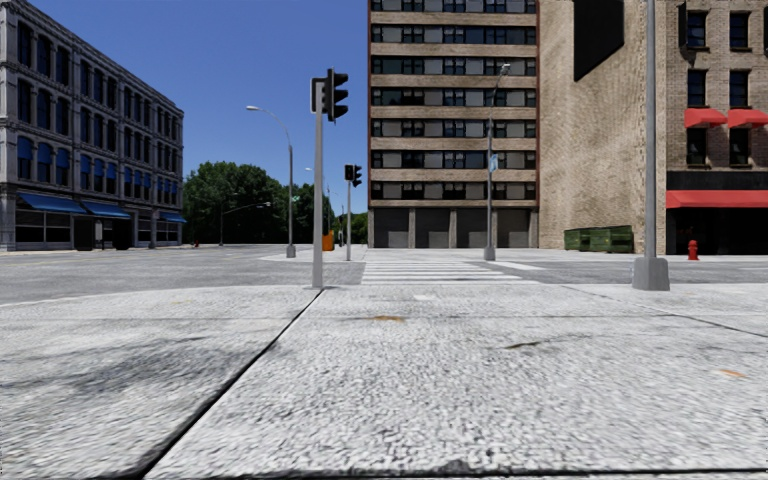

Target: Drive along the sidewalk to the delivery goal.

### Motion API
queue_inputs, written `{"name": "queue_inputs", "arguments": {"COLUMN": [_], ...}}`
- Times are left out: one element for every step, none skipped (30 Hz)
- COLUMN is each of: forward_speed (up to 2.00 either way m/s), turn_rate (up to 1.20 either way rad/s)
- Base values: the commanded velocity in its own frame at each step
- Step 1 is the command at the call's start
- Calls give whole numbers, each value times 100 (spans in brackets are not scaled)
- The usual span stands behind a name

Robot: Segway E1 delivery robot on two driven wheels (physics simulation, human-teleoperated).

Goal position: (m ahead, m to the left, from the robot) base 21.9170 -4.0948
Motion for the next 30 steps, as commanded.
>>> {"name": "queue_inputs", "arguments": {"forward_speed": [194,194,194,194,194,194,194,194,194,195,195,195,195,195,195,195,195,195,195,195,196,196,196,196,196,196,196,196,196,196], "turn_rate": [0,0,0,0,-17,-23,-23,-25,-26,-26,-26,-26,-26,-26,-26,-26,-26,-26,-26,-26,-26,-26,-26,-26,-26,-26,-26,-25,-25,-12]}}
